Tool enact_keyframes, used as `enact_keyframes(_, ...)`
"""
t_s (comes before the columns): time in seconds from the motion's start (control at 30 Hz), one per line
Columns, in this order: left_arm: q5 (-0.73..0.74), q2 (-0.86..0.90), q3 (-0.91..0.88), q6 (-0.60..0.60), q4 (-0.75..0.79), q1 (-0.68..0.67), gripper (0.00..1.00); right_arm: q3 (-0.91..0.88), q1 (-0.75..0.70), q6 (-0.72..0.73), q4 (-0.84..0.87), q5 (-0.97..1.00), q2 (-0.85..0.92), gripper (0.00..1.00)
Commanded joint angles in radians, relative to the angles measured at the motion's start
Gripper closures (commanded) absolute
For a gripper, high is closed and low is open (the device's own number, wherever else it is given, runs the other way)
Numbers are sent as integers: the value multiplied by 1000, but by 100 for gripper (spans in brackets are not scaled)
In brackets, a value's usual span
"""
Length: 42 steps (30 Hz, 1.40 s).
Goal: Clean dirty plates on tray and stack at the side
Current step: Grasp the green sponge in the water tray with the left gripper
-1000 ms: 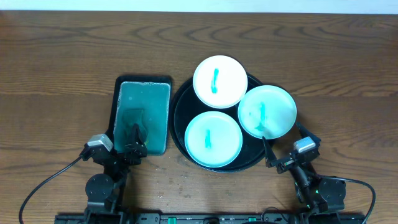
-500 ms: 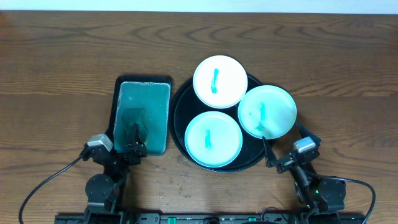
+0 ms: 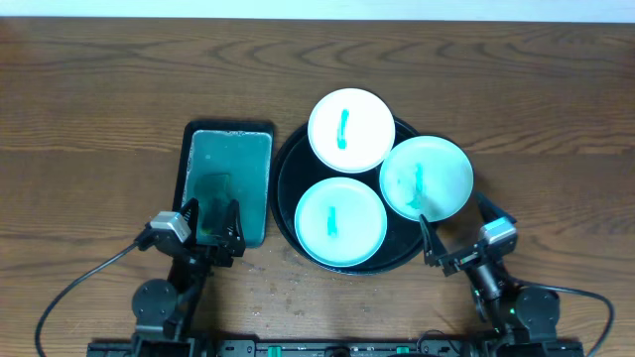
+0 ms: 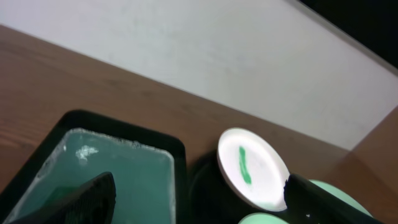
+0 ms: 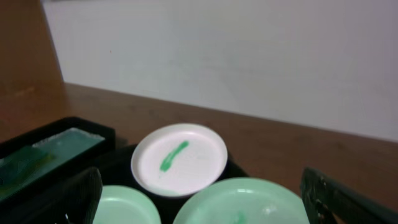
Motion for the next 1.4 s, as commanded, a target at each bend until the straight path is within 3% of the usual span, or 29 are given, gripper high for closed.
enact_keyframes(0.0,34,87,150,-16,-53,2,13,157,-11,38,-52,51,80,1)
enact_keyframes(0.17,36,394,434,-16,-317,2,13,488,-11,-6,-316,56,403,1)
enact_keyframes(0.4,35,812,830,-1,-775,2,13,959,-11,-6,-856,37,884,1)
enact_keyframes(0.5,35,935,904,61,-898,2,13,1037,-11,21,-903,-14,1042,1)
enact_keyframes(0.6,38,997,906,64,-932,2,13,1040,-10,15,-904,-162,1131,3)
enact_keyframes(0.7,22,1051,896,66,-953,2,13,1040,-8,16,-914,-206,1199,14)
enact_keyframes(0.77,-43,1096,889,60,-952,2,13,1040,5,17,-925,-205,1229,20)
enact_keyframes(0.87,-216,1187,883,-61,-946,2,13,1040,48,16,-938,-201,1258,36)
enact_keyframes(1.07,-231,1400,883,-63,-801,4,30,1040,149,17,-948,-142,1267,57)
enact_keyframes(1.27,-227,1599,883,-62,-757,6,35,1040,219,30,-956,-91,1267,66)
enact_keyframes(1.37,-227,1673,883,-61,-730,6,44,1040,238,79,-955,-36,1267,72)
